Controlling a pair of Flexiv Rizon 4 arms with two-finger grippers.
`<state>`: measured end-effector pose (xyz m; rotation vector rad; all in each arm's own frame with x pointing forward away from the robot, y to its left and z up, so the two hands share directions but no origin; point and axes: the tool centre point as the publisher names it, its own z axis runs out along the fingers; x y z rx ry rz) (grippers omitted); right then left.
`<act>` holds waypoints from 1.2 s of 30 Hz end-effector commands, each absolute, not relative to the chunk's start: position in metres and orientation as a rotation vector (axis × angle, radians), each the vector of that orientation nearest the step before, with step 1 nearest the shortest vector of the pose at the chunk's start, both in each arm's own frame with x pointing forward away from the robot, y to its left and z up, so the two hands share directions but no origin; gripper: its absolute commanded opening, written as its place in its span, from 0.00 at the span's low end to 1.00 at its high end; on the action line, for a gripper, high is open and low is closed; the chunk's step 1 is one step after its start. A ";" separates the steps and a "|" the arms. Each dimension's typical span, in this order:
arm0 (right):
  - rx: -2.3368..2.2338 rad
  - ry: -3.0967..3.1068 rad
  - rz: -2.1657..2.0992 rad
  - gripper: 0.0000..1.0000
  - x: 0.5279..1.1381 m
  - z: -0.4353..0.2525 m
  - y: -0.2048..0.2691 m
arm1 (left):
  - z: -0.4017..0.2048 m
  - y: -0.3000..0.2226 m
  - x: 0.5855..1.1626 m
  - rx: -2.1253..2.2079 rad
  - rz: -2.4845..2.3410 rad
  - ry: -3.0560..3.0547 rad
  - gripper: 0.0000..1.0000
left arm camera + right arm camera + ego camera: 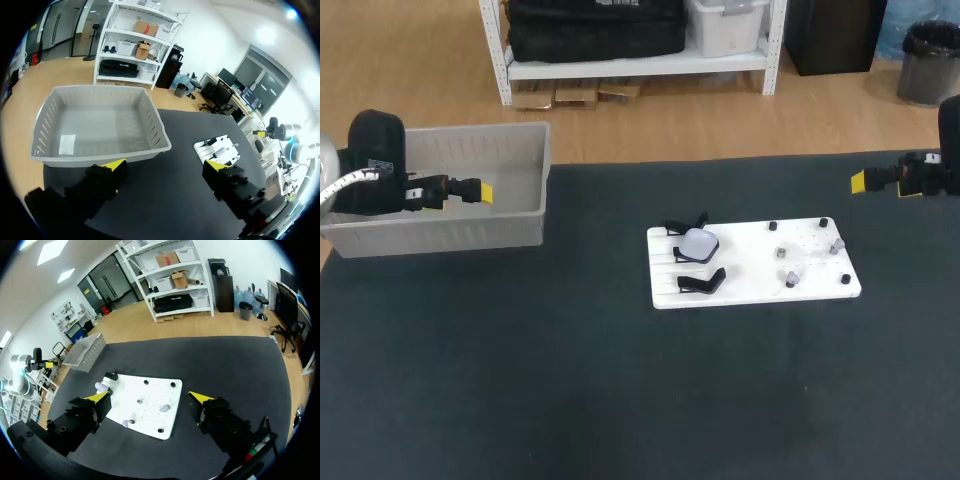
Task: Pick up each earbud case from the left stands, insert the matching earbuds, close the lid, and place the case in the box.
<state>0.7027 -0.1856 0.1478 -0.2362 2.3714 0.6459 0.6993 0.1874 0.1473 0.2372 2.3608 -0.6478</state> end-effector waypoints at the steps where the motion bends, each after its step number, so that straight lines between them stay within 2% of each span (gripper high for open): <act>1: -0.234 2.373 0.642 1.00 0.702 0.149 -0.185 | 0.150 0.185 0.700 0.231 -0.634 2.375 1.00; 17: -0.234 2.373 0.642 1.00 0.702 0.149 -0.185 | 0.150 0.185 0.700 0.231 -0.634 2.375 1.00; 25: -0.234 2.373 0.642 1.00 0.702 0.149 -0.185 | 0.156 0.163 0.698 0.867 -0.748 1.731 1.00; 36: -0.234 2.373 0.642 1.00 0.702 0.149 -0.185 | 0.167 0.135 0.687 1.244 -0.807 1.436 1.00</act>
